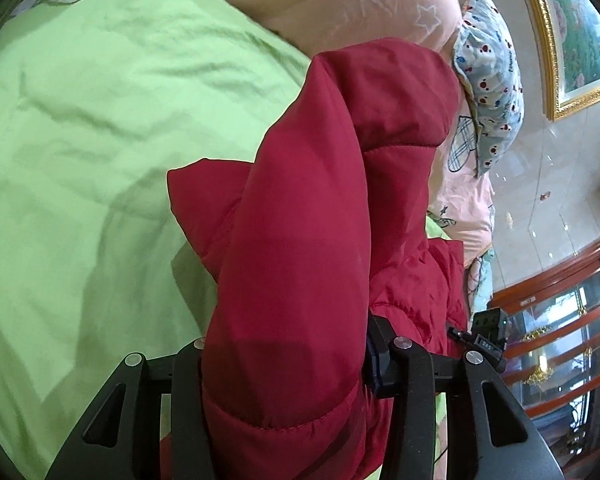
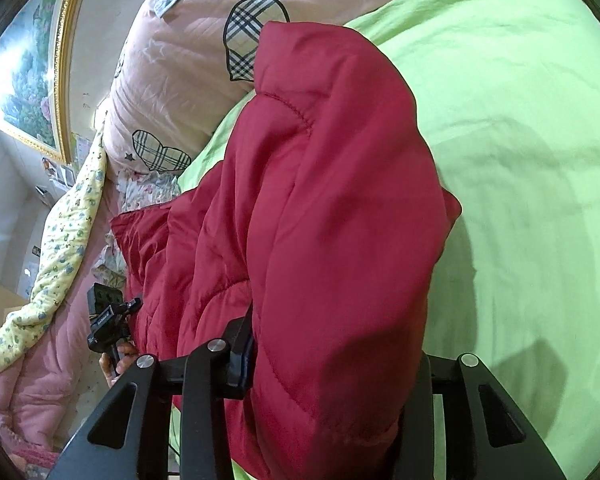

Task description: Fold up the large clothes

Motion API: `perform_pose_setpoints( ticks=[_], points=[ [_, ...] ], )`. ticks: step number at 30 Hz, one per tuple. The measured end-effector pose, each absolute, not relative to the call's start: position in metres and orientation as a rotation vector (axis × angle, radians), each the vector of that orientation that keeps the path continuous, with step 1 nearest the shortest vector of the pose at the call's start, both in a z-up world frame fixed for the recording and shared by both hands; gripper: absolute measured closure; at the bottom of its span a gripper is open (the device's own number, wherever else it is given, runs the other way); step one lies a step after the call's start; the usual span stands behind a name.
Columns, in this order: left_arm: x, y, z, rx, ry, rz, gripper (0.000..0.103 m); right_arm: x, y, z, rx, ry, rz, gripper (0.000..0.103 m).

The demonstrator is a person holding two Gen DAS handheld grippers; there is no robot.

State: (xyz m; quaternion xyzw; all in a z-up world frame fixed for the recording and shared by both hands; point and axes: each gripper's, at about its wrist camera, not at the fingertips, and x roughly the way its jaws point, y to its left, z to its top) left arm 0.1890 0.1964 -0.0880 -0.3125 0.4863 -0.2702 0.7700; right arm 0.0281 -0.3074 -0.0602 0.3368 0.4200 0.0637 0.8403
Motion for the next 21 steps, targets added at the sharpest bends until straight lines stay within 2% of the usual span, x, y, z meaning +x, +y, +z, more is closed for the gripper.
perform_pose_setpoints(
  ticks=[9,12,14,16,19,21],
  points=[
    [0.197,0.172,-0.096,-0.573,1.077,-0.457,0.054,0.032,-0.311,-0.071,0.673,0.897,0.062,0.06],
    [0.198,0.165,-0.094,-0.565,1.071,-0.434,0.05,0.029,-0.318,-0.081,0.7,0.891,0.042,0.051],
    [0.192,0.163,-0.088,-0.533,1.053,-0.398,0.043,0.026,-0.317,-0.08,0.672,0.895,0.018,0.038],
    [0.181,0.163,-0.082,-0.487,1.032,-0.347,0.031,0.025,-0.313,-0.074,0.627,0.902,-0.015,0.032],
    [0.165,0.158,-0.063,-0.419,0.973,-0.27,0.022,0.022,-0.309,-0.064,0.567,0.915,-0.059,0.025],
    [0.152,0.161,-0.047,-0.394,0.921,-0.228,0.022,0.019,-0.307,-0.056,0.516,0.911,-0.116,0.02]
  ],
)
